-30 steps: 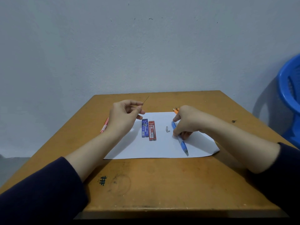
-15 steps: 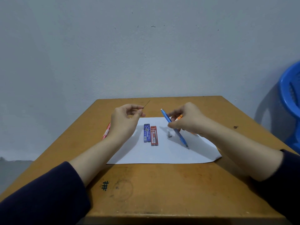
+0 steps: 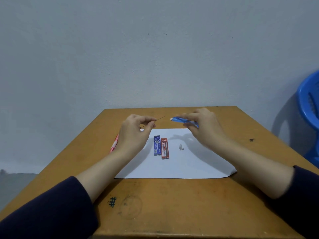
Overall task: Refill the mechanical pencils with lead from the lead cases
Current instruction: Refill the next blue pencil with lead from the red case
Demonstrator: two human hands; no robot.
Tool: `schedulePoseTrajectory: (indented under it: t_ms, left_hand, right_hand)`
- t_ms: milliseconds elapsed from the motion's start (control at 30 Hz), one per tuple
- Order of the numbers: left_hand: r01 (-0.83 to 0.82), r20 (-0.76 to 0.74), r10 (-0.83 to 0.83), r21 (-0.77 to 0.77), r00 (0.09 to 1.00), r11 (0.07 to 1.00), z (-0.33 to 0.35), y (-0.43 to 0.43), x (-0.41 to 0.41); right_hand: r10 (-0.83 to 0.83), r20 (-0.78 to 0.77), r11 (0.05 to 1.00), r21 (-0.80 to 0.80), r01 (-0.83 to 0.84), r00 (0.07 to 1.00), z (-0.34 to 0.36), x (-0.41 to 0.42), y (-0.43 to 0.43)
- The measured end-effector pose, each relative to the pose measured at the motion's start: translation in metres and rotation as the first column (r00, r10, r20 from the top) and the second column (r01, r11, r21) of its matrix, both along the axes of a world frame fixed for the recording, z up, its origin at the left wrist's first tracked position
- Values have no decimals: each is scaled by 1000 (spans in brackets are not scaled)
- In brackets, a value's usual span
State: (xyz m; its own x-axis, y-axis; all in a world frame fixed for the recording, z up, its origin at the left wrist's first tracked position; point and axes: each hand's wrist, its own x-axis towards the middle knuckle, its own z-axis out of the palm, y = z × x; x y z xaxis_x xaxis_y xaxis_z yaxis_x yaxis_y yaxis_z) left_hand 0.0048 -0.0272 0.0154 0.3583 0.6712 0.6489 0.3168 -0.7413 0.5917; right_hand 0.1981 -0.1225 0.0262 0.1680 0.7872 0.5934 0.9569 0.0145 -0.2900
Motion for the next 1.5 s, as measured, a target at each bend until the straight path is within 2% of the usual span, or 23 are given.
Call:
schedulePoseTrajectory:
  t_ms: [233, 633, 1500]
  left_hand:
    - [-16, -48, 19, 67, 999, 998, -4, 2, 0]
    - [4, -46, 1, 119, 999, 993, -7, 5, 2]
    - [57, -80, -45, 150, 996, 987, -8, 2, 2]
  right_hand:
    - [-54, 52, 993, 105, 48, 997, -7, 7, 4]
    - [-21, 120, 975, 220, -6, 993, -12, 8, 9]
    - [-26, 221, 957, 288, -40, 975, -15, 6, 10]
